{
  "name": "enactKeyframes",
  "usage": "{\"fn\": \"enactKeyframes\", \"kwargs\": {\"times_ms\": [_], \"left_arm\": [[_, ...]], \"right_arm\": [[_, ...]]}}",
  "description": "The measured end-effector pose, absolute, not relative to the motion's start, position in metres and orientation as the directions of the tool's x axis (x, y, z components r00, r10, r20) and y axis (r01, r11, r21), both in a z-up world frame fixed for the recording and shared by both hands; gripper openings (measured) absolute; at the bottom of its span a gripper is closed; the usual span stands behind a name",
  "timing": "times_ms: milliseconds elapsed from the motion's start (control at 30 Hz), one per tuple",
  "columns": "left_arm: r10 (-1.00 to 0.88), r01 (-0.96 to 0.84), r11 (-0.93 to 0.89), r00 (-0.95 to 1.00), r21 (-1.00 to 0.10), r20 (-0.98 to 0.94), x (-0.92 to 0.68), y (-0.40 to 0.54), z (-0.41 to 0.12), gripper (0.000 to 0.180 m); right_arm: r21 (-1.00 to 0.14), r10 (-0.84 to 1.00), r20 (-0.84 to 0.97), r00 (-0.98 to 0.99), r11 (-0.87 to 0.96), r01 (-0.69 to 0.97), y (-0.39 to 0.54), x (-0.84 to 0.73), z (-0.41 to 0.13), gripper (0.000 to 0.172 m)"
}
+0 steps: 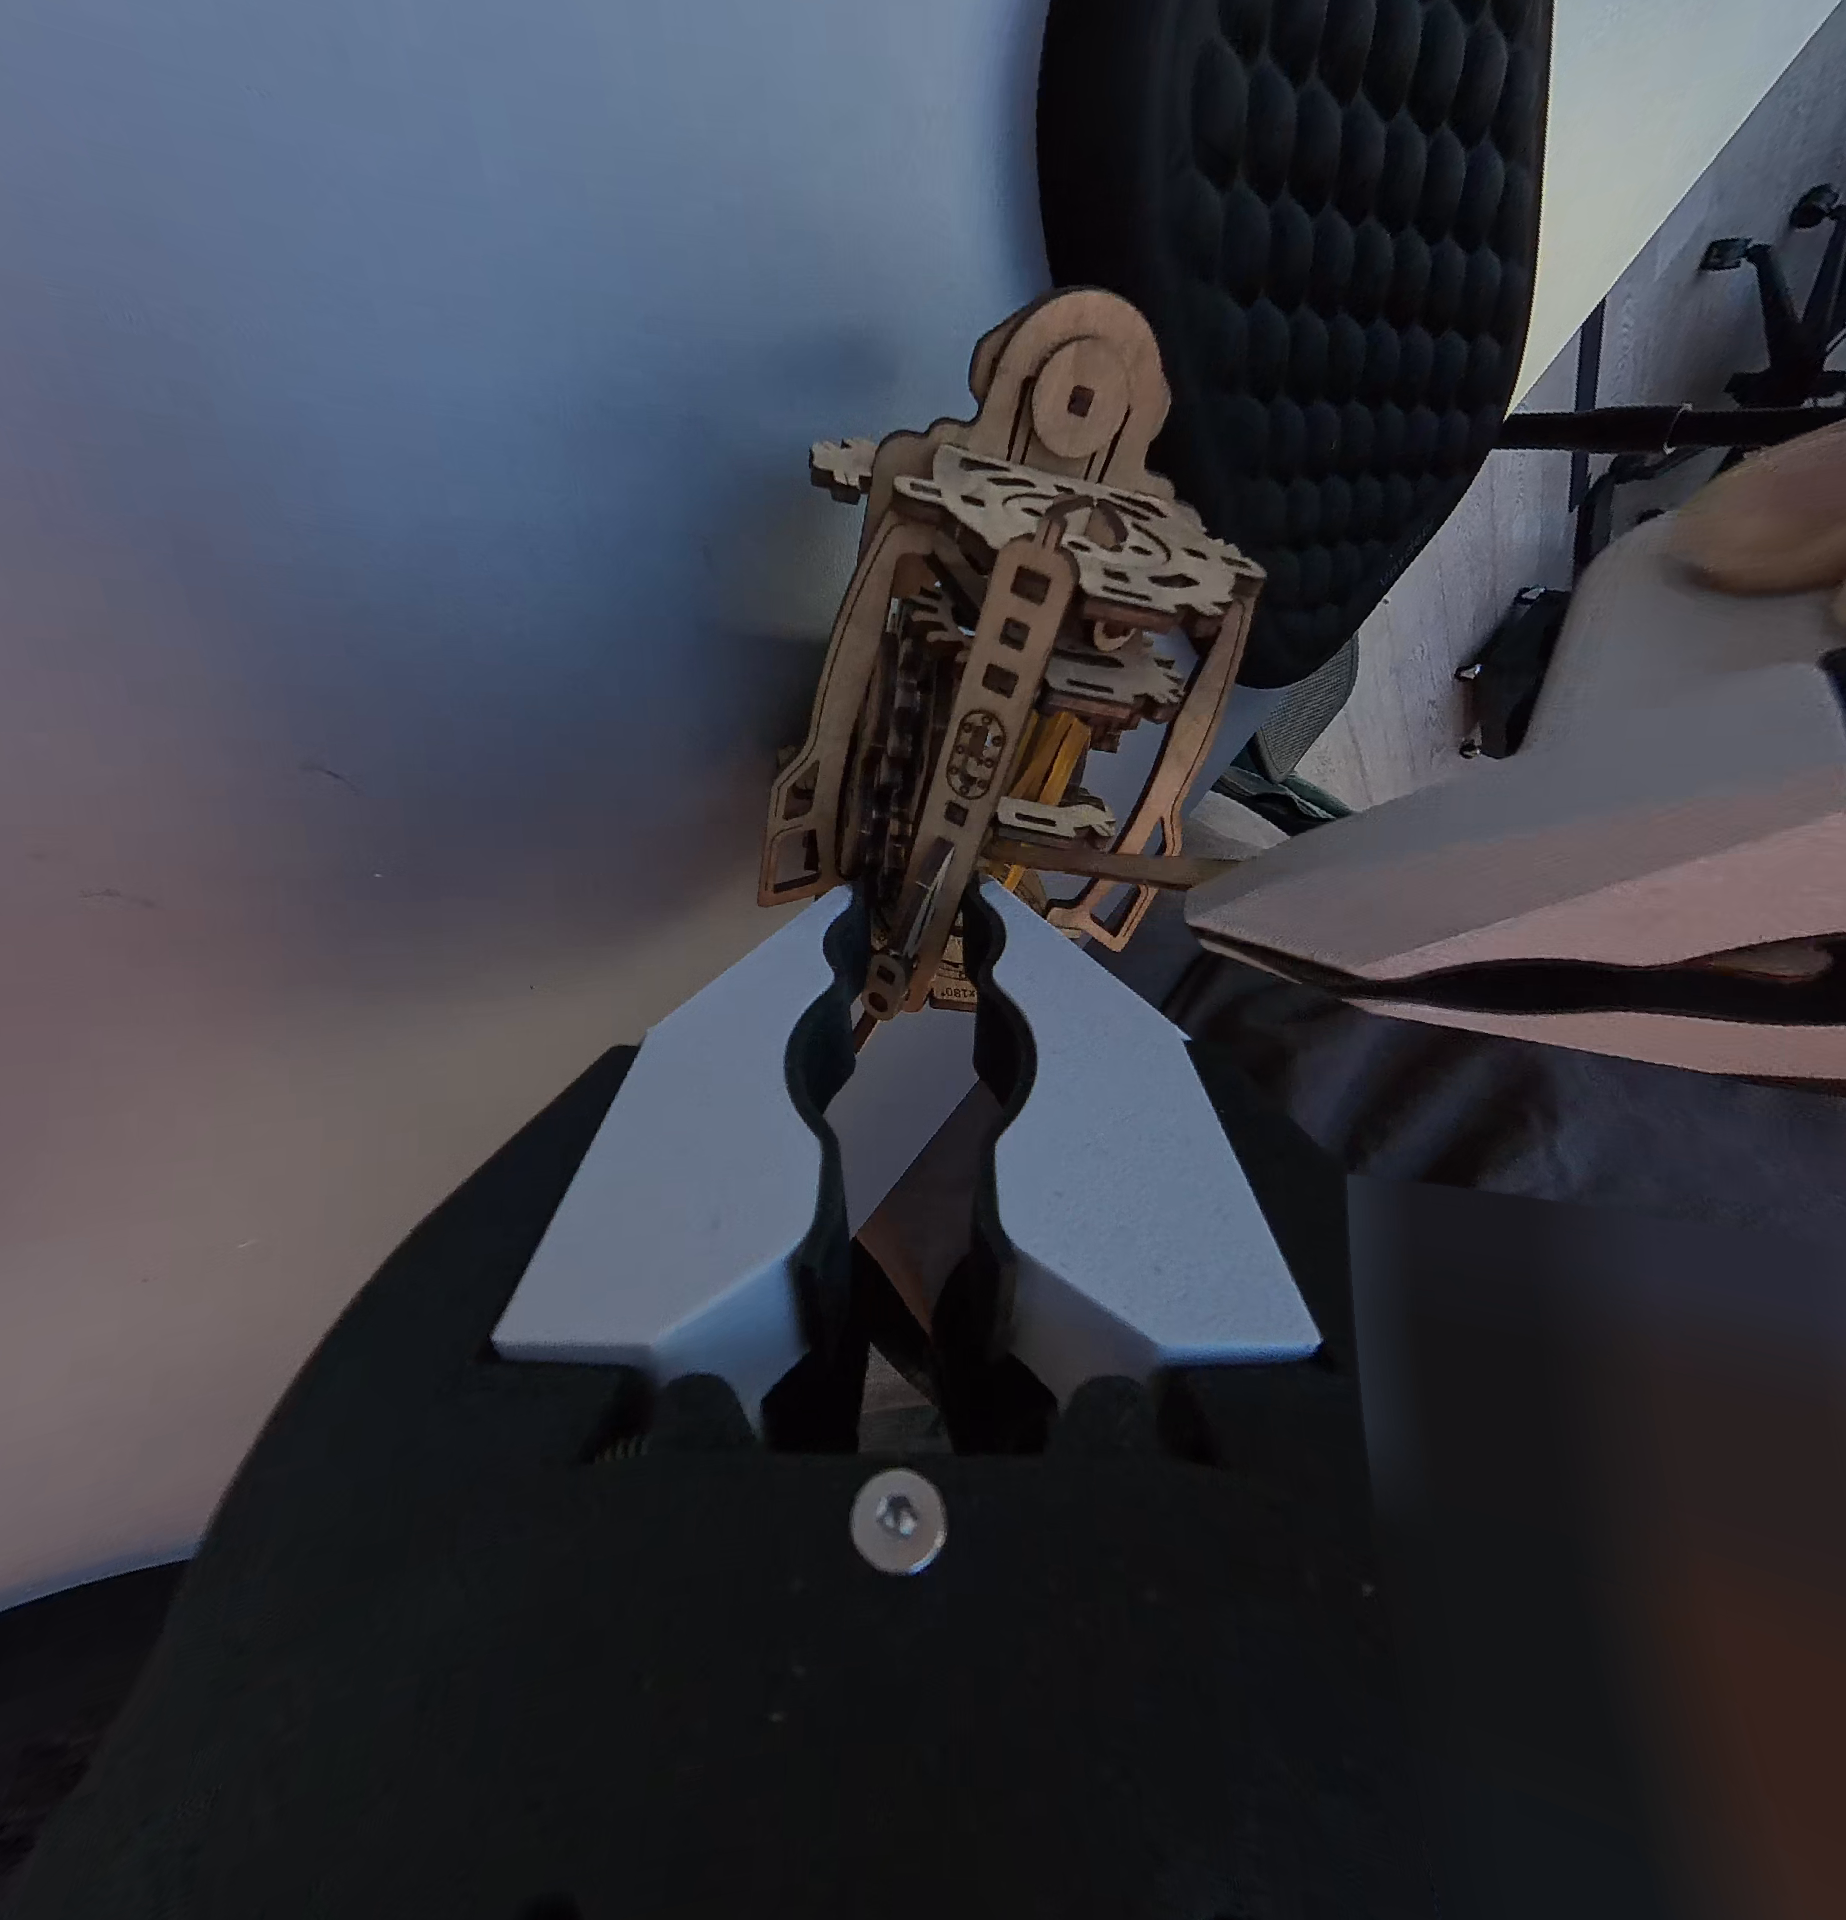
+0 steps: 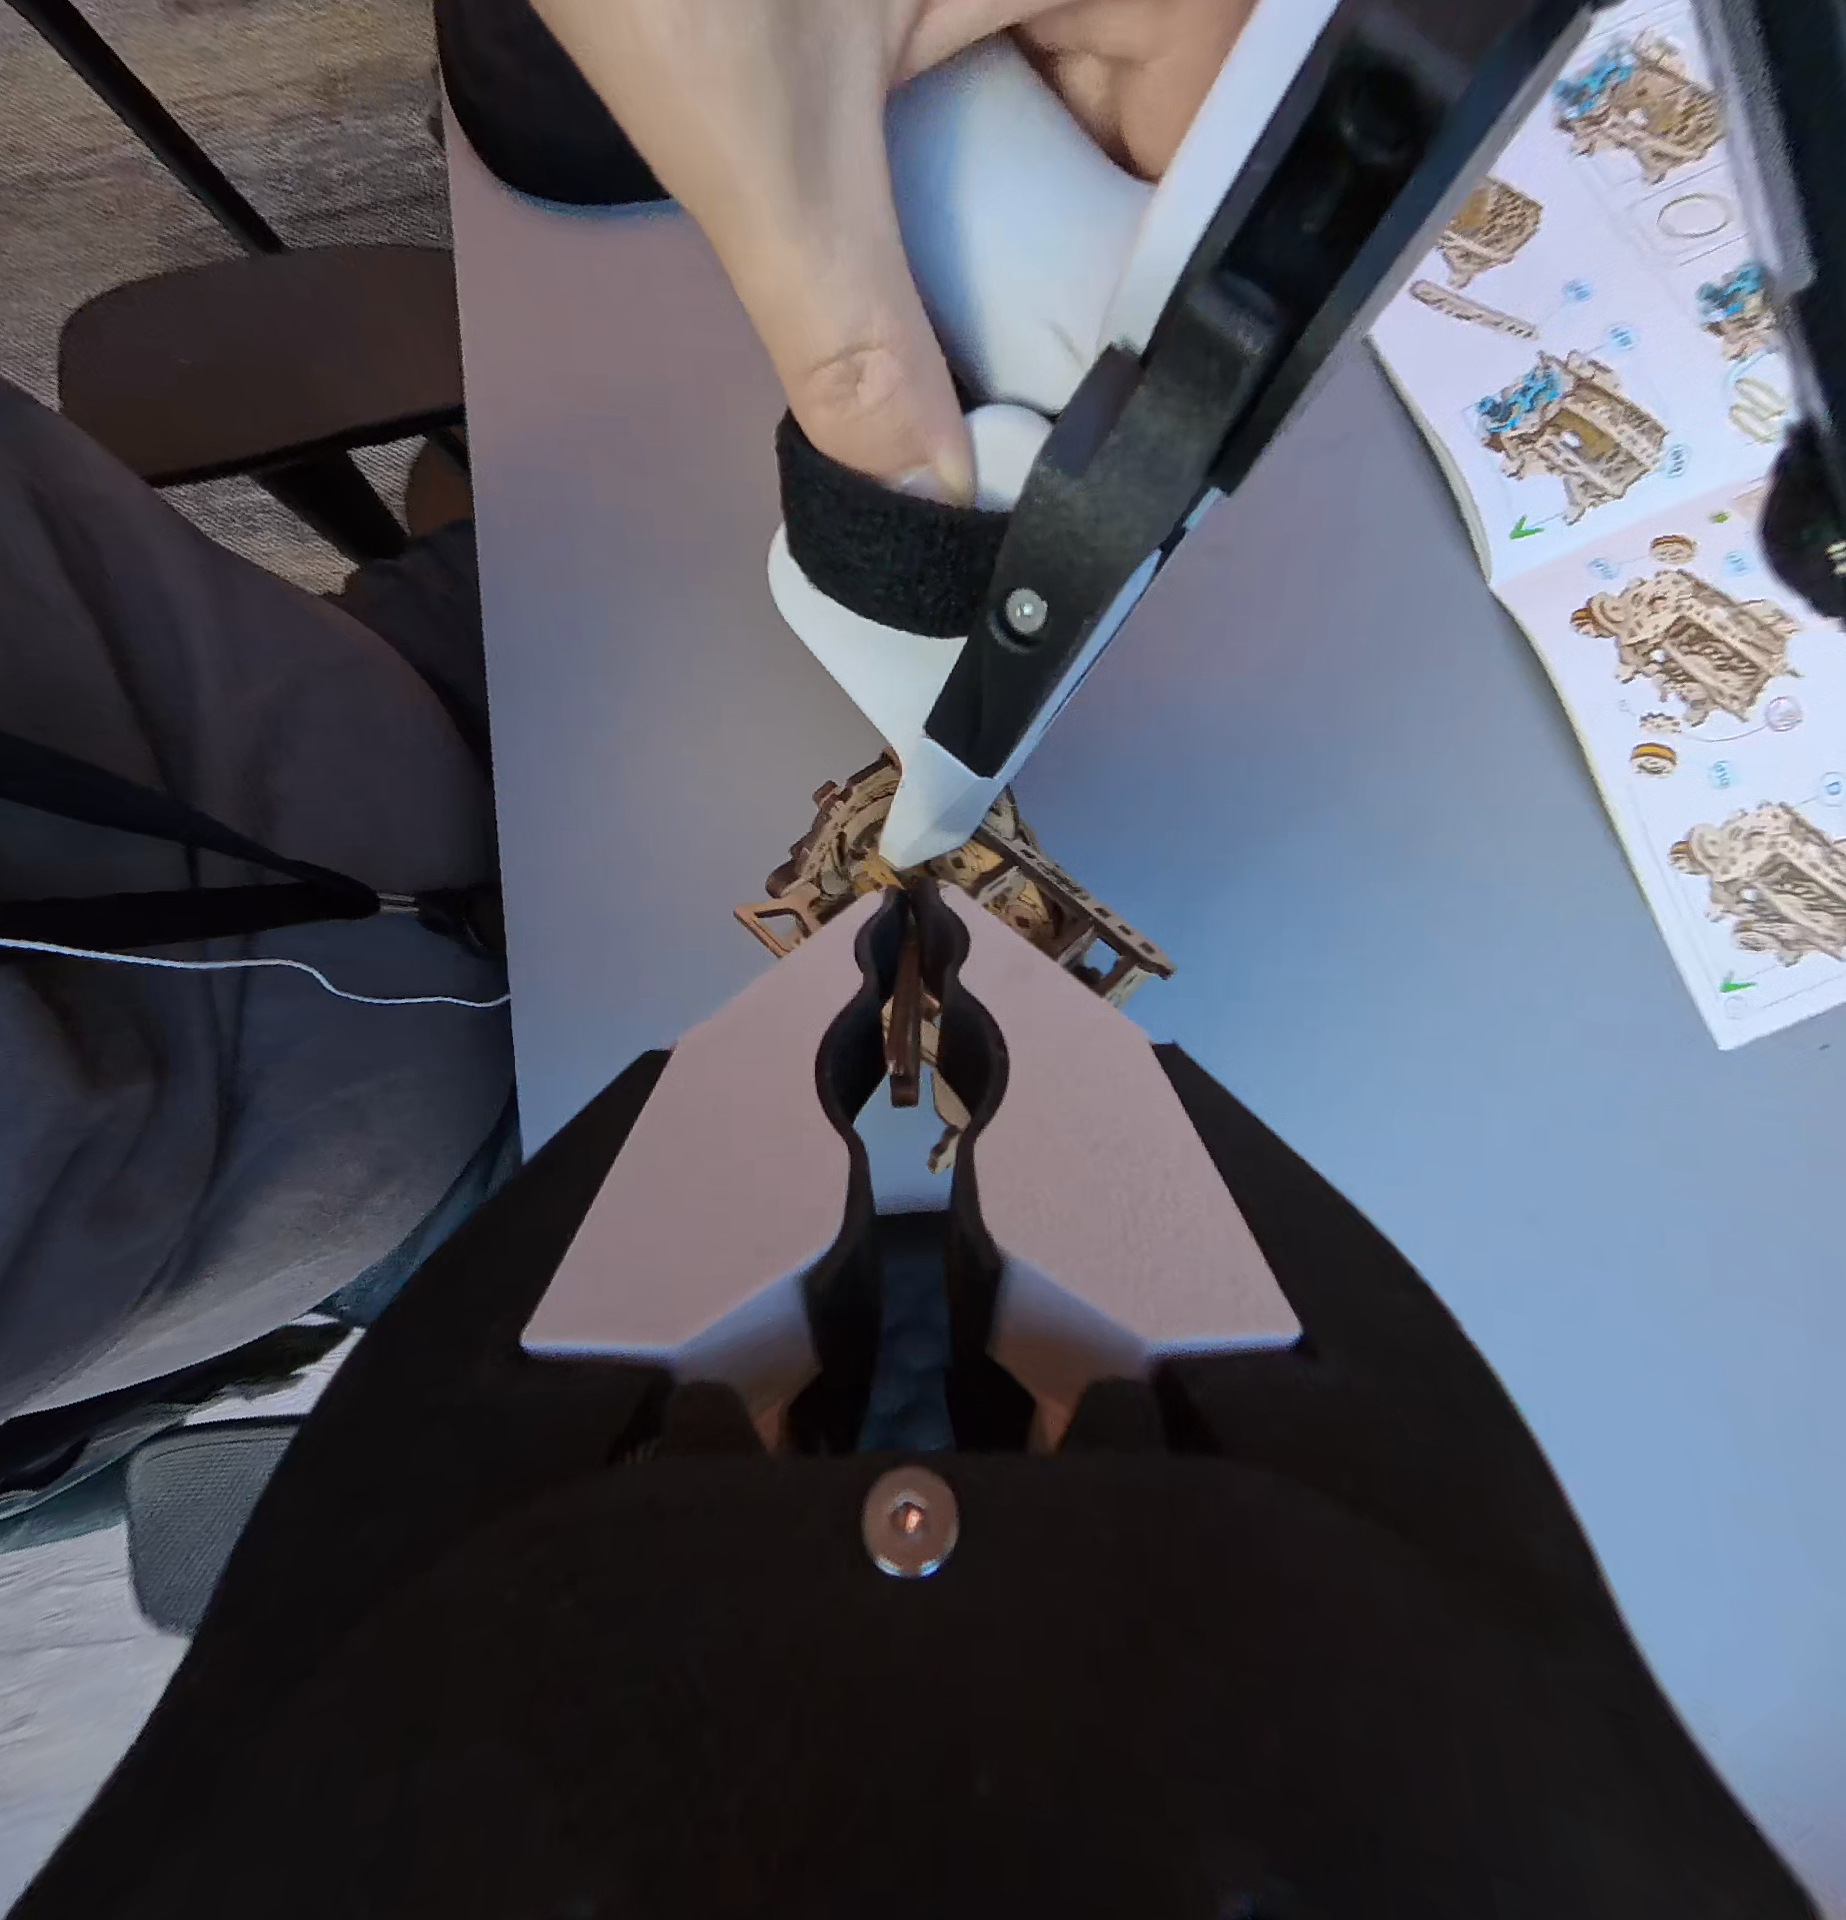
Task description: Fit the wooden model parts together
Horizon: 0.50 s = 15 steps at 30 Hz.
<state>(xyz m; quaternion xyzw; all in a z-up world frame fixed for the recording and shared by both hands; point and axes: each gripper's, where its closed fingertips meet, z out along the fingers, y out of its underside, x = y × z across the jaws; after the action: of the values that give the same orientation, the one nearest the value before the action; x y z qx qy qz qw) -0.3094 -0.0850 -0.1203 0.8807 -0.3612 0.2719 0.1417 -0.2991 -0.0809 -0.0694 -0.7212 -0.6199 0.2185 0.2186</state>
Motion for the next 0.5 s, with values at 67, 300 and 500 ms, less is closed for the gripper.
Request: {"fn": "enactKeyframes", "kwargs": {"times_ms": [67, 300, 500], "left_arm": [[-0.560, -0.714, -0.699, 0.589, 0.050, 0.583, -0.3095, -0.0850, -0.1204, 0.015], [-0.567, -0.720, -0.692, 0.583, 0.047, 0.581, -0.3096, -0.0851, -0.1206, 0.015], [-0.584, -0.729, -0.684, 0.577, 0.037, 0.572, -0.3099, -0.0856, -0.1205, 0.015]], "right_arm": [[-0.583, 0.982, -0.120, 0.149, -0.191, 0.789, -0.0849, -0.3010, -0.0721, 0.000], [-0.585, 0.948, -0.258, 0.185, -0.306, 0.751, -0.0842, -0.3022, -0.0722, 0.000], [-0.560, 0.910, -0.362, 0.201, -0.385, 0.733, -0.0843, -0.3021, -0.0744, 0.000]]}}
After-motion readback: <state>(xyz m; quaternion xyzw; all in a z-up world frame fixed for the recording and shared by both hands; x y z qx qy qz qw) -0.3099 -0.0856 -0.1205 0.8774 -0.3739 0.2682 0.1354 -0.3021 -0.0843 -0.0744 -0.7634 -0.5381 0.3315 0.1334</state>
